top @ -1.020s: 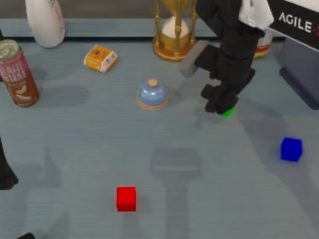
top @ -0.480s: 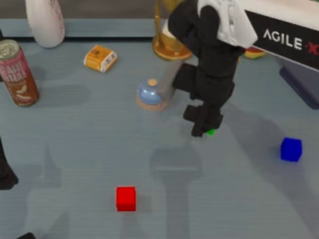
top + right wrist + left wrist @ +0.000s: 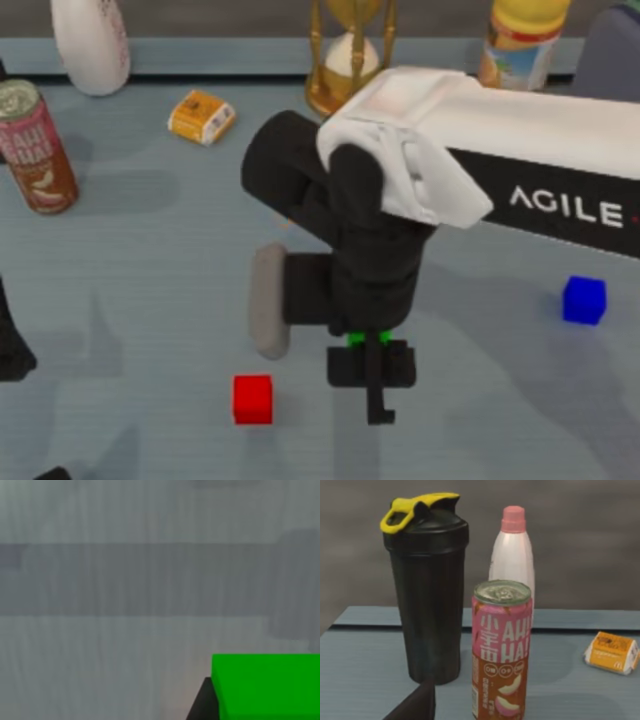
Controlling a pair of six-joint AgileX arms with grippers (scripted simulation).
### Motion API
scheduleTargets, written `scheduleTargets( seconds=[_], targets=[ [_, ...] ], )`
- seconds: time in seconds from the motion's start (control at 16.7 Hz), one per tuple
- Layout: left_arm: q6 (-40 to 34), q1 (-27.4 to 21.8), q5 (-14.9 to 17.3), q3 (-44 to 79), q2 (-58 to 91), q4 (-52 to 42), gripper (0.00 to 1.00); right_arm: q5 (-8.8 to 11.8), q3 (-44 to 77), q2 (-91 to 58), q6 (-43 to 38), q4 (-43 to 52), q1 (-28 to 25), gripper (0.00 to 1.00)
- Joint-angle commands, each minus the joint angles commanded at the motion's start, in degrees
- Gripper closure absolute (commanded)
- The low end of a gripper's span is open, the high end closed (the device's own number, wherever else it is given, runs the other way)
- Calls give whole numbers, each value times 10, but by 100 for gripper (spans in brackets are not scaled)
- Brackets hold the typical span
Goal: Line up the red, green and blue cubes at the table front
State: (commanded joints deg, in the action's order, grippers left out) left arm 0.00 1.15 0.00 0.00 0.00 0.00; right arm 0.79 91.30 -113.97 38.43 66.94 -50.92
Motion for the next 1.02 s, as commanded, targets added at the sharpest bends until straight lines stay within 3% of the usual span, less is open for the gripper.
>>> scheduleTargets(
  seconds=[0.36,0.78,1.02],
  targets=[
    [0,0,0,0,0,0,0,0,-9,-1,0,-9,-2,100],
    [0,0,0,0,0,0,0,0,-99,-35,-1,-136,-4,100],
    [0,0,0,0,0,0,0,0,-108,-38,-1,-147,-5,100]
  ],
)
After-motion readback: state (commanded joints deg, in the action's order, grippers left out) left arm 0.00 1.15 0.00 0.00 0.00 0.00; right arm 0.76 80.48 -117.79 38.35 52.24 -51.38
